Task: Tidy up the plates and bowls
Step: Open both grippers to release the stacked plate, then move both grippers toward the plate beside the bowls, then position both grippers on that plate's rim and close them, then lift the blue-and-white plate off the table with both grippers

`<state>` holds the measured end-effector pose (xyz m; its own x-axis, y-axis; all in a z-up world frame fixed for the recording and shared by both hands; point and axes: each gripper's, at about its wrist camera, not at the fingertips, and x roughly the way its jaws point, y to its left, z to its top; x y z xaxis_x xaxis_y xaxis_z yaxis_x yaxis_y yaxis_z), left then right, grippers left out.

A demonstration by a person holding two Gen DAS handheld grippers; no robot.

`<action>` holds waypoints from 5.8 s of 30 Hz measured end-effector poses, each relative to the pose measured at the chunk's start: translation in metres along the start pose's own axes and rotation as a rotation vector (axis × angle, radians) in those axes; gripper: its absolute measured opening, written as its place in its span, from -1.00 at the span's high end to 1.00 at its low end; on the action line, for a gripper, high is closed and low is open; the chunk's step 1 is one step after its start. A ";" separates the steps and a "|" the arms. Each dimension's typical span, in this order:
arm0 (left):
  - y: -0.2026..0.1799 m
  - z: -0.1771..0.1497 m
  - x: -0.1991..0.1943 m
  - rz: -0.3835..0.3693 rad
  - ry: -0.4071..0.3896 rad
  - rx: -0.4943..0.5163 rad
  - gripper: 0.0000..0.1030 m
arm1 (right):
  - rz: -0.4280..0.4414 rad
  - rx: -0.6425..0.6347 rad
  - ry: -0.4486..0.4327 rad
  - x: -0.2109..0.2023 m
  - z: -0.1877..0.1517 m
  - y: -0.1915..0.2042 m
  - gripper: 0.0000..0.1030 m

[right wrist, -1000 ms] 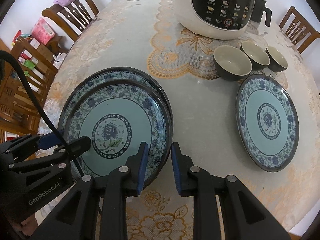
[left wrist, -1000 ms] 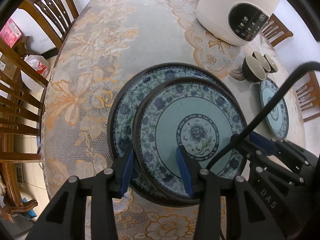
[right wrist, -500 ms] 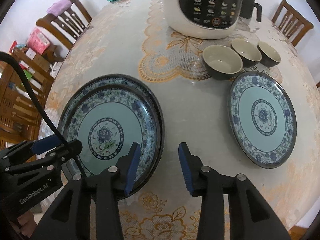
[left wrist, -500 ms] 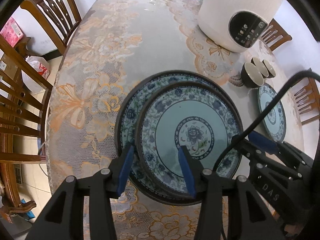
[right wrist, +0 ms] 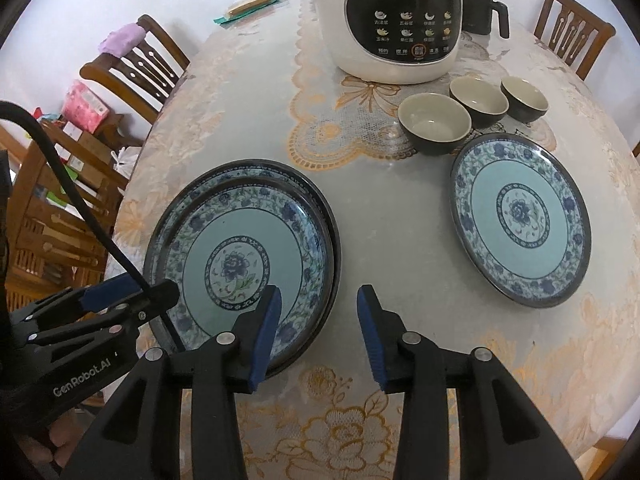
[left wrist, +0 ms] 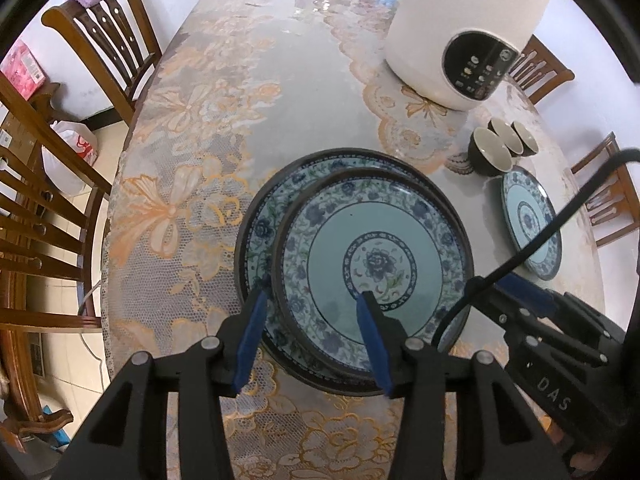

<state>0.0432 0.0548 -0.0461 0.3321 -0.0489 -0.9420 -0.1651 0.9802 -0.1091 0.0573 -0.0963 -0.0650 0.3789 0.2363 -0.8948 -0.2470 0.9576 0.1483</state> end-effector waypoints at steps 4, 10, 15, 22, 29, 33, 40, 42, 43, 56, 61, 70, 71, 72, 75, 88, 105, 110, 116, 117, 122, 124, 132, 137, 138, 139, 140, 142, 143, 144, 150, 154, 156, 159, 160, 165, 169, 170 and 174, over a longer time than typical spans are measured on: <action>-0.006 -0.002 -0.004 -0.007 -0.006 0.011 0.05 | 0.005 0.007 -0.013 -0.008 -0.004 -0.004 0.21; -0.022 -0.003 -0.011 0.000 -0.016 0.029 0.05 | 0.021 0.015 -0.029 -0.021 -0.009 -0.016 0.21; -0.039 -0.003 -0.018 0.005 -0.030 0.030 0.05 | 0.038 0.000 -0.037 -0.031 -0.010 -0.029 0.21; -0.069 -0.004 -0.020 0.004 -0.032 0.033 0.05 | 0.056 -0.023 -0.040 -0.045 -0.011 -0.052 0.21; -0.103 -0.003 -0.018 -0.003 -0.032 0.050 0.05 | 0.060 -0.012 -0.047 -0.056 -0.011 -0.082 0.21; -0.119 -0.003 -0.016 -0.007 -0.027 0.059 0.05 | 0.058 0.009 -0.044 -0.059 -0.014 -0.101 0.21; -0.147 -0.003 -0.009 -0.017 -0.013 0.068 0.05 | 0.051 0.034 -0.049 -0.064 -0.014 -0.131 0.21; -0.155 -0.003 -0.006 -0.018 -0.009 0.071 0.05 | 0.047 0.042 -0.051 -0.065 -0.014 -0.141 0.21; -0.158 -0.003 -0.005 -0.019 -0.008 0.072 0.05 | 0.046 0.045 -0.051 -0.066 -0.014 -0.145 0.21; -0.191 0.013 0.011 -0.046 -0.025 0.042 0.05 | 0.046 0.083 -0.048 -0.061 -0.003 -0.198 0.21; -0.203 0.020 0.022 -0.037 -0.017 0.042 0.05 | 0.066 0.091 -0.039 -0.053 0.003 -0.212 0.21; -0.216 0.030 0.046 -0.019 0.011 0.028 0.05 | 0.088 0.063 -0.012 -0.032 0.023 -0.226 0.21; -0.216 0.031 0.049 -0.016 0.015 0.025 0.05 | 0.089 0.059 -0.008 -0.029 0.026 -0.226 0.21; -0.216 0.033 0.051 -0.015 0.019 0.020 0.05 | 0.090 0.057 -0.005 -0.027 0.027 -0.227 0.21; -0.217 0.036 0.059 -0.015 0.032 0.010 0.05 | 0.093 0.042 0.003 -0.022 0.033 -0.227 0.21; -0.222 0.041 0.078 -0.007 0.065 -0.003 0.05 | 0.085 -0.007 0.031 -0.001 0.039 -0.225 0.21; -0.231 0.046 0.090 0.005 0.074 0.032 0.03 | 0.107 -0.008 0.021 0.002 0.041 -0.227 0.21; -0.233 0.048 0.091 0.005 0.073 0.038 0.03 | 0.086 -0.039 0.006 0.001 0.039 -0.222 0.22; -0.233 0.048 0.092 0.001 0.060 0.041 0.01 | 0.042 -0.080 -0.006 0.001 0.037 -0.214 0.23; -0.233 0.047 0.092 0.000 0.059 0.040 0.01 | 0.037 -0.083 -0.008 0.002 0.037 -0.214 0.25; -0.230 0.042 0.089 0.015 0.053 0.044 0.10 | 0.046 -0.026 -0.017 0.000 0.034 -0.222 0.63; -0.228 0.038 0.087 0.014 0.057 0.047 0.16 | 0.059 -0.012 -0.015 -0.002 0.030 -0.225 0.64; -0.220 0.027 0.078 0.017 0.062 0.034 0.17 | 0.079 0.003 -0.004 -0.009 0.014 -0.219 0.64; -0.213 0.021 0.066 0.012 0.043 0.027 0.17 | 0.083 0.001 -0.012 -0.016 0.011 -0.212 0.64; -0.212 0.020 0.064 0.011 0.039 0.025 0.17 | 0.082 -0.002 -0.017 -0.018 0.011 -0.209 0.64; -0.210 0.019 0.061 0.009 0.034 0.022 0.17 | 0.082 -0.005 -0.020 -0.020 0.010 -0.207 0.64; -0.208 0.018 0.058 0.006 0.028 0.018 0.17 | 0.081 -0.007 -0.023 -0.022 0.011 -0.205 0.64; -0.203 0.015 0.052 0.002 0.019 0.013 0.17 | 0.078 -0.013 -0.026 -0.025 0.009 -0.200 0.64; -0.201 0.014 0.050 0.002 0.016 0.011 0.17 | 0.077 -0.016 -0.028 -0.027 0.009 -0.198 0.64; -0.199 0.014 0.049 0.001 0.012 0.009 0.17 | 0.074 -0.021 -0.032 -0.029 0.009 -0.194 0.64; -0.186 0.007 0.031 -0.005 -0.015 -0.010 0.17 | 0.065 -0.045 -0.046 -0.037 0.008 -0.178 0.64; -0.178 0.005 0.023 -0.004 -0.029 -0.020 0.17 | 0.065 -0.055 -0.057 -0.042 0.008 -0.166 0.64; -0.174 0.004 0.018 -0.003 -0.036 -0.026 0.17 | 0.067 -0.058 -0.063 -0.044 0.008 -0.160 0.64; -0.169 0.006 0.016 -0.002 -0.042 -0.034 0.17 | 0.069 -0.065 -0.069 -0.046 0.008 -0.153 0.64; -0.167 0.007 0.015 -0.002 -0.043 -0.037 0.17 | 0.070 -0.066 -0.070 -0.046 0.008 -0.151 0.64; -0.150 0.006 0.006 0.001 -0.058 -0.056 0.17 | 0.080 -0.080 -0.075 -0.048 0.009 -0.135 0.64; -0.132 0.004 -0.001 0.013 -0.067 -0.072 0.17 | 0.089 -0.101 -0.077 -0.045 0.013 -0.119 0.64; -0.128 0.004 -0.001 0.017 -0.069 -0.078 0.17 | 0.092 -0.107 -0.076 -0.044 0.013 -0.115 0.64; -0.108 0.001 -0.007 0.033 -0.074 -0.107 0.17 | 0.103 -0.134 -0.069 -0.040 0.015 -0.094 0.64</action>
<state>0.0601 -0.0506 -0.0276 0.3915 0.0008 -0.9202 -0.2741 0.9547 -0.1158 0.0791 -0.1929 -0.0369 0.4042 0.3474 -0.8461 -0.4027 0.8982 0.1764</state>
